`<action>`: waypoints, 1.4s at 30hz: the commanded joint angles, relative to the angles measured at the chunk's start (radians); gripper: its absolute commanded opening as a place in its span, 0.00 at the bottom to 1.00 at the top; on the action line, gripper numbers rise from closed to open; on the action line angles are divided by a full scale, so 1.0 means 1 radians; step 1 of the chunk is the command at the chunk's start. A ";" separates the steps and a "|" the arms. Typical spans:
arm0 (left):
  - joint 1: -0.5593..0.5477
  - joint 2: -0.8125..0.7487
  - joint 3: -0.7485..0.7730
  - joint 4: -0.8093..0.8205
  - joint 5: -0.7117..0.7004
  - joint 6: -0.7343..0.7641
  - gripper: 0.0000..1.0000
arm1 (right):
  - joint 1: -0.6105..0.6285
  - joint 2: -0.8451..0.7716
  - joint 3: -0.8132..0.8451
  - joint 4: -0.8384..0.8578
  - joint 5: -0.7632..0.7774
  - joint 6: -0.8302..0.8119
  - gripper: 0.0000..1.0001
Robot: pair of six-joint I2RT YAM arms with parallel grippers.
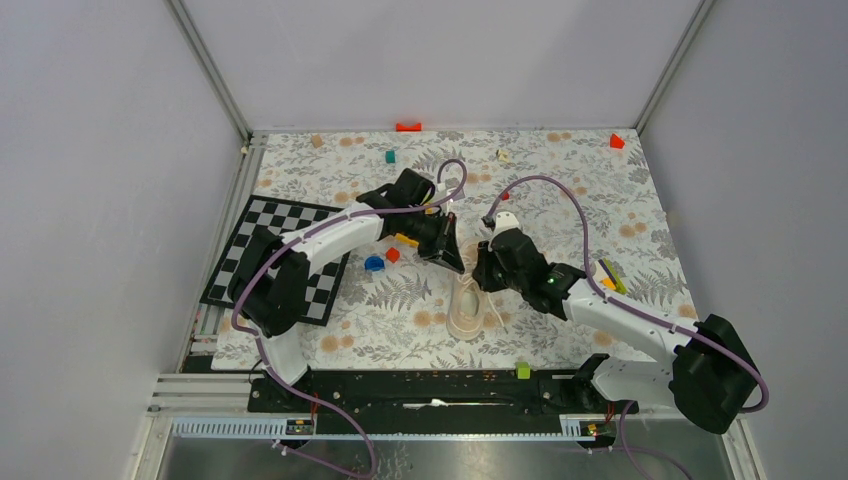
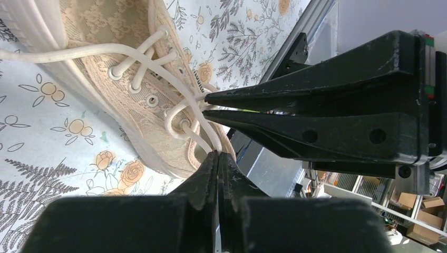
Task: Tie the shoes
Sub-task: Cross the shoelace with the shoelace.
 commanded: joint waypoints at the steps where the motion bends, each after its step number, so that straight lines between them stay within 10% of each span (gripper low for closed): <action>1: 0.011 -0.023 0.037 0.017 -0.001 0.008 0.00 | 0.005 -0.016 -0.008 0.004 0.012 0.005 0.23; 24: 0.010 -0.032 0.035 0.016 0.003 0.007 0.00 | -0.009 -0.111 -0.045 0.008 0.017 0.038 0.47; 42: 0.023 0.014 0.103 -0.067 0.041 0.125 0.00 | -0.307 -0.098 -0.089 0.083 -0.552 -0.007 0.63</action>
